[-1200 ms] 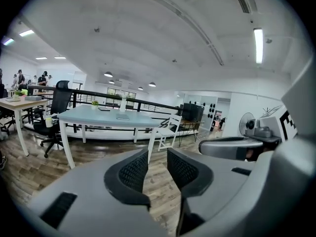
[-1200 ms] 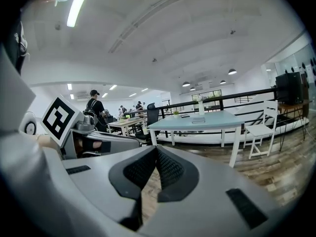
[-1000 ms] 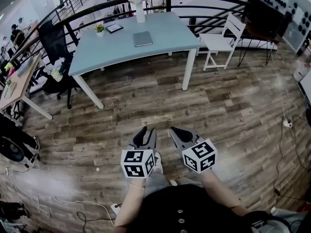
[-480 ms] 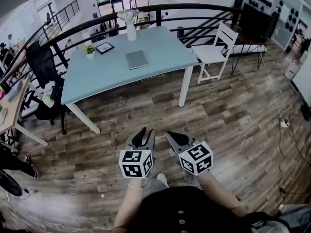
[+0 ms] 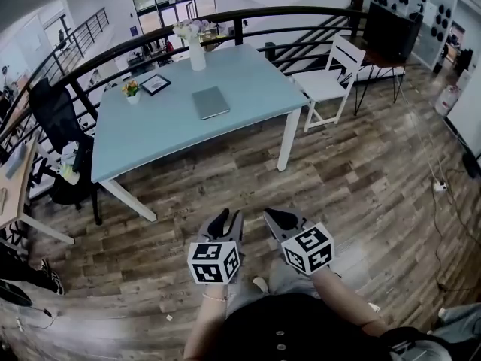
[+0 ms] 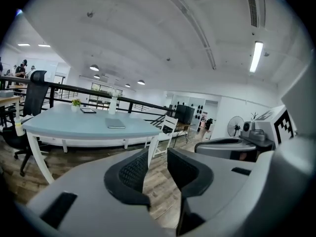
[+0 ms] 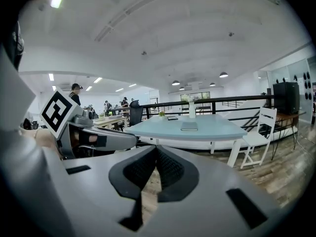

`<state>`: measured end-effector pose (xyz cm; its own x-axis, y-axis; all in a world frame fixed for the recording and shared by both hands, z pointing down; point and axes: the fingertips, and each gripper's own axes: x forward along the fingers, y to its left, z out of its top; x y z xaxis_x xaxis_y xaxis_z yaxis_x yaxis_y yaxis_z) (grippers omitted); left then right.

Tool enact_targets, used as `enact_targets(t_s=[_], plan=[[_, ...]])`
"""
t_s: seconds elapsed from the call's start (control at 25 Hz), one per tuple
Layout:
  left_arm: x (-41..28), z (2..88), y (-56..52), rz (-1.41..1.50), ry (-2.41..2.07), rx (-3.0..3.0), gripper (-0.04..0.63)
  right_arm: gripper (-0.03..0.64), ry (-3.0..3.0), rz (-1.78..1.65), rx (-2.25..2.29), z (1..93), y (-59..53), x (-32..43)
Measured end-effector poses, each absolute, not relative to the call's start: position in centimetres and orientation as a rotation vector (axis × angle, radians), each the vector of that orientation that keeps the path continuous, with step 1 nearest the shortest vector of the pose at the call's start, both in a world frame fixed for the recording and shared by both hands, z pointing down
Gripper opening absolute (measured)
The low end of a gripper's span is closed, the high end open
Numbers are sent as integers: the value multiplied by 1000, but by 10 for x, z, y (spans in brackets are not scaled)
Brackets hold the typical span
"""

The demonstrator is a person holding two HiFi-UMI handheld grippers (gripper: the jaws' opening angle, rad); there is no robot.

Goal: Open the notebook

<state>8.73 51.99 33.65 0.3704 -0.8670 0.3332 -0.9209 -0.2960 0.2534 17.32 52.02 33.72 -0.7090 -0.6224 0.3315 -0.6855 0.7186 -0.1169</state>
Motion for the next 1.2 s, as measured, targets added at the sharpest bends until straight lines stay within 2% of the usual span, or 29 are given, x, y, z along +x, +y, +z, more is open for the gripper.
enact_targets(t_s=[0.64, 1.2], plan=[[59, 359, 475, 234, -1584, 2180, 120, 6, -2683, 341, 883, 353, 456, 114], [8, 346, 321, 218, -1741, 2125, 121, 6, -2771, 295, 726, 343, 307, 60]])
